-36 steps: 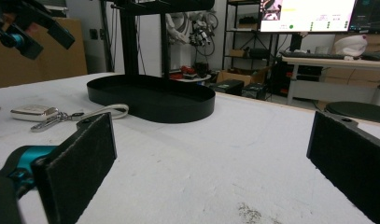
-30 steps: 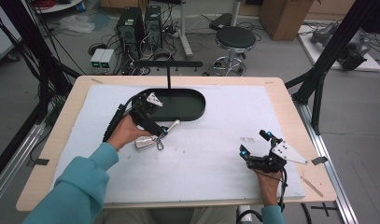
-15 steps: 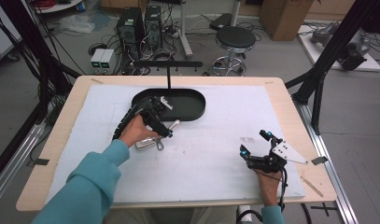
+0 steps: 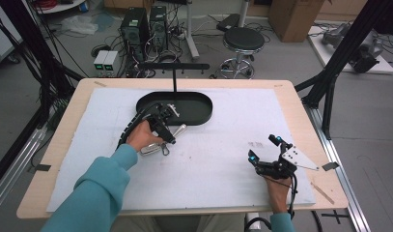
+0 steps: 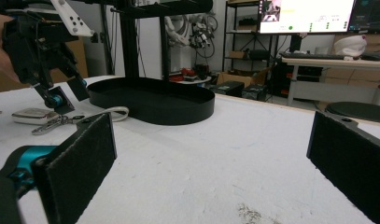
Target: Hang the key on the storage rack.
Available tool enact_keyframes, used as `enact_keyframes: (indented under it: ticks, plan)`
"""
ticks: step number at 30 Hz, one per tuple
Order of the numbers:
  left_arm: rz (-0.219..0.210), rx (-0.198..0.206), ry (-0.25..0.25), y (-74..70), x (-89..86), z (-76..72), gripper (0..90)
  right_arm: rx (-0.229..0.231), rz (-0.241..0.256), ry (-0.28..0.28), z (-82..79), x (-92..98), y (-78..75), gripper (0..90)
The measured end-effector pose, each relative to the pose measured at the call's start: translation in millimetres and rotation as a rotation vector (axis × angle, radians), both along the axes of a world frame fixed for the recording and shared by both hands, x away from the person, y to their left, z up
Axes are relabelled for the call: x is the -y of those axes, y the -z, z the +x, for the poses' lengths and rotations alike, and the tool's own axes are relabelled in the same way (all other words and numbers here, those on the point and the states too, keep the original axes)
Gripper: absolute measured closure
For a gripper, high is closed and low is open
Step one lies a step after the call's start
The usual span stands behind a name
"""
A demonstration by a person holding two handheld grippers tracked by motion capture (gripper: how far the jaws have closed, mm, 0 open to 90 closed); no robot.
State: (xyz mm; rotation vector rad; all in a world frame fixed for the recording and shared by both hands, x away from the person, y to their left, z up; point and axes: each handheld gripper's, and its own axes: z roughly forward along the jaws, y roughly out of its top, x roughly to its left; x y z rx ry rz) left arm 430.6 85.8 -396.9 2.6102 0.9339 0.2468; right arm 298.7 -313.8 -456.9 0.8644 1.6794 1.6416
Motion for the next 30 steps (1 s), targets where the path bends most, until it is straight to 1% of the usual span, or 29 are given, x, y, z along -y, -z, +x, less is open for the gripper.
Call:
enact_keyframes:
  ticks: [3, 4, 5, 8, 10, 13, 14, 15, 16, 17, 19, 24, 30]
  plan:
    - [0.015, -0.01, -0.013, 1.7, 1.1, 1.5, 38.6, -0.001, 0.0, 0.0, -0.1, -0.1, 0.0, 0.7]
    - [0.027, -0.012, -0.016, 1.7, 1.4, 2.0, 39.7, -0.003, 0.001, 0.001, -0.2, 0.0, 0.0, 0.7]
    - [0.025, -0.015, -0.025, 2.3, 2.2, 2.0, 41.7, 0.0, 0.0, 0.002, 0.0, 0.2, 0.0, 0.7]
    - [0.04, -0.026, -0.028, 2.4, 3.5, 3.3, 43.2, -0.003, 0.001, 0.001, -0.2, 0.1, 0.0, 0.7]
    - [0.04, -0.035, -0.04, 3.5, 5.2, 3.6, 44.9, -0.002, 0.001, 0.002, 0.0, 0.3, -0.1, 0.6]
    - [0.061, -0.038, -0.038, 4.1, 7.5, 5.2, 45.9, -0.002, 0.001, 0.002, 0.0, 0.2, -0.1, 0.7]
    - [0.063, -0.037, -0.037, 4.4, 8.6, 5.4, 48.4, -0.002, 0.001, 0.001, 0.0, 0.4, 0.0, 0.6]
    - [0.064, -0.041, -0.037, 4.3, 9.6, 5.8, 48.4, -0.002, 0.001, 0.001, 0.0, 0.4, 0.0, 0.6]
    - [0.068, -0.047, -0.032, 4.0, 10.5, 6.4, 50.2, -0.002, 0.003, 0.0, 0.0, 0.3, 0.0, 0.7]
    - [0.068, -0.044, -0.035, 4.6, 11.7, 6.3, 51.0, -0.002, 0.003, 0.0, 0.0, 0.4, 0.0, 0.7]
    - [0.081, -0.048, -0.034, 4.9, 13.5, 6.8, 52.1, -0.002, 0.001, 0.001, 0.0, 0.4, 0.0, 0.7]
    - [0.091, -0.06, -0.035, 6.3, 16.2, 7.4, 55.7, -0.001, 0.002, 0.001, 0.0, 0.2, 0.0, 0.7]
    - [0.099, -0.063, -0.038, 7.7, 18.7, 7.6, 59.9, -0.001, 0.005, 0.001, 0.0, 0.1, 0.0, 0.6]
